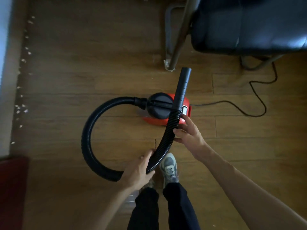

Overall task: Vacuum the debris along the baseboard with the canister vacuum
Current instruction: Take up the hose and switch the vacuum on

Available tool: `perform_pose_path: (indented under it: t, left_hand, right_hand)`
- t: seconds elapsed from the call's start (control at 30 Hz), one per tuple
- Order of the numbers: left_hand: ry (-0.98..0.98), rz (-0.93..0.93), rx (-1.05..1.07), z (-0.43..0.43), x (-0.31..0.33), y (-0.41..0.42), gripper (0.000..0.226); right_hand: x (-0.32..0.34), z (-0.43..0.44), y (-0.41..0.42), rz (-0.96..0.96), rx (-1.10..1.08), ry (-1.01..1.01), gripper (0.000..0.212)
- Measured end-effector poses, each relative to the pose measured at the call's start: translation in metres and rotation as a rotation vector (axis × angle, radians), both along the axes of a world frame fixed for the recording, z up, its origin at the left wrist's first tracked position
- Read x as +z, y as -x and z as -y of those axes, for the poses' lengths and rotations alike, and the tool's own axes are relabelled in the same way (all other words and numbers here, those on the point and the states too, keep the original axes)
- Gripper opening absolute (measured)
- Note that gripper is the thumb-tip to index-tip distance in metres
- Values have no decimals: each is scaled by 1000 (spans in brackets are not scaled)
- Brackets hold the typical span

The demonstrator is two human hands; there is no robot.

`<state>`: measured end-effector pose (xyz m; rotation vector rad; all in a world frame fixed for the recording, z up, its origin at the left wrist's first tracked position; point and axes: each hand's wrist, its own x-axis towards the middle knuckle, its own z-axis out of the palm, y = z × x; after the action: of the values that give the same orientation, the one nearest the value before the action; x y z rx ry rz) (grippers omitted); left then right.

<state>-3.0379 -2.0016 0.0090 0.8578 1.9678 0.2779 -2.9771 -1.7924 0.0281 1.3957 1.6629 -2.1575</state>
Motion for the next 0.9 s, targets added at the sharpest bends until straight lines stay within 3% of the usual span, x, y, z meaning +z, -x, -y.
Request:
perform_pose_path:
  t: [0.1,0.5,0.67,0.9]
  left_hand:
    - [-44,51,147,14,9,7,79]
    - [-251,-67,772,63,15,8,74]
    - [-327,54,977,86,13,11,76]
    - [-605,178,1201,114,29,20,84]
  right_hand:
    - [9,9,33,-44,111,-44,62]
    - [45,60,140,-252,730,-162,78]
    - [52,95,173,-283,868,-177,76]
    - [52,155,215,-287,1048,-162,76]
